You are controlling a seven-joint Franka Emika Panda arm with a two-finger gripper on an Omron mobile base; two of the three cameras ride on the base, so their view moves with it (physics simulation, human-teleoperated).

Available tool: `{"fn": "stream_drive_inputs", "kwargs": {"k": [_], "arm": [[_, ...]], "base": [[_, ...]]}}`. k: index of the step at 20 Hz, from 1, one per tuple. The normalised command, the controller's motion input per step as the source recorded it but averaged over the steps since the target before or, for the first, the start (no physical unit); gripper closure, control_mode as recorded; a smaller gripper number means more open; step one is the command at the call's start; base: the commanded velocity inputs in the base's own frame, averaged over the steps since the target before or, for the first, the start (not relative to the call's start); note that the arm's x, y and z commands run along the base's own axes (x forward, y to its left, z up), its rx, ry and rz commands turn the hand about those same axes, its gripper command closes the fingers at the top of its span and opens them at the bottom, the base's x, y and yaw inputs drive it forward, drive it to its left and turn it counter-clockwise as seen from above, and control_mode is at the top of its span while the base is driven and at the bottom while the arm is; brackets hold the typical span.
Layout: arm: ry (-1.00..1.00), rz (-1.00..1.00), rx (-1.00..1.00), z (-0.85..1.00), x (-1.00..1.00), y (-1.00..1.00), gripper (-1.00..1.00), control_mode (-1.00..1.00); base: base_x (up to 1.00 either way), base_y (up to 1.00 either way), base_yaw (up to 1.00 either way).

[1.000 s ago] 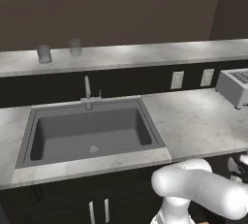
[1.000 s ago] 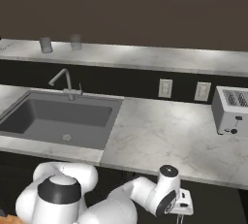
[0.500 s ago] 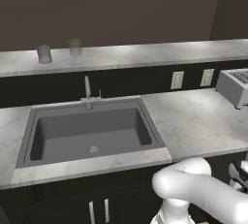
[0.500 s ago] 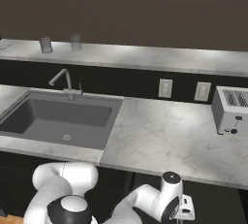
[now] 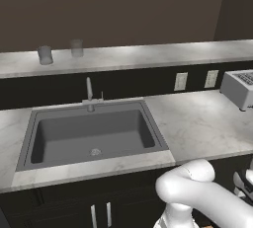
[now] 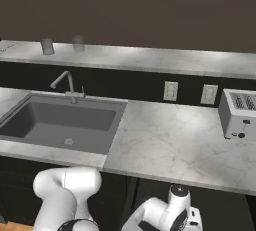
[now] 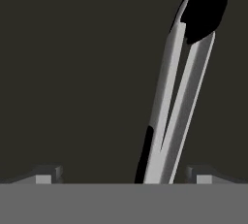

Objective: Take the tongs from the drawer on the right and place them on the dining counter next to the tray containing the kebab skewer.

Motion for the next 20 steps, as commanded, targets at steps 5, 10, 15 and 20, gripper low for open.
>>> {"fn": "stream_drive_inputs", "kwargs": {"k": [5,10,15,20], "arm": [[0.0,0.0,0.0,-0.25,0.0,-0.14,-1.0,-1.0],[0.0,0.0,0.0,-0.24,0.0,-0.17,-1.0,-1.0],[0.0,0.0,0.0,-0.28,0.0,-0.15,-1.0,-1.0],[0.0,0.0,0.0,-0.28,-0.01,-0.08,1.0,-1.0]], "base": [[0.0,0.0,0.0],[0.0,0.0,0.0],[0.0,0.0,0.0],[0.0,0.0,0.0]]}}
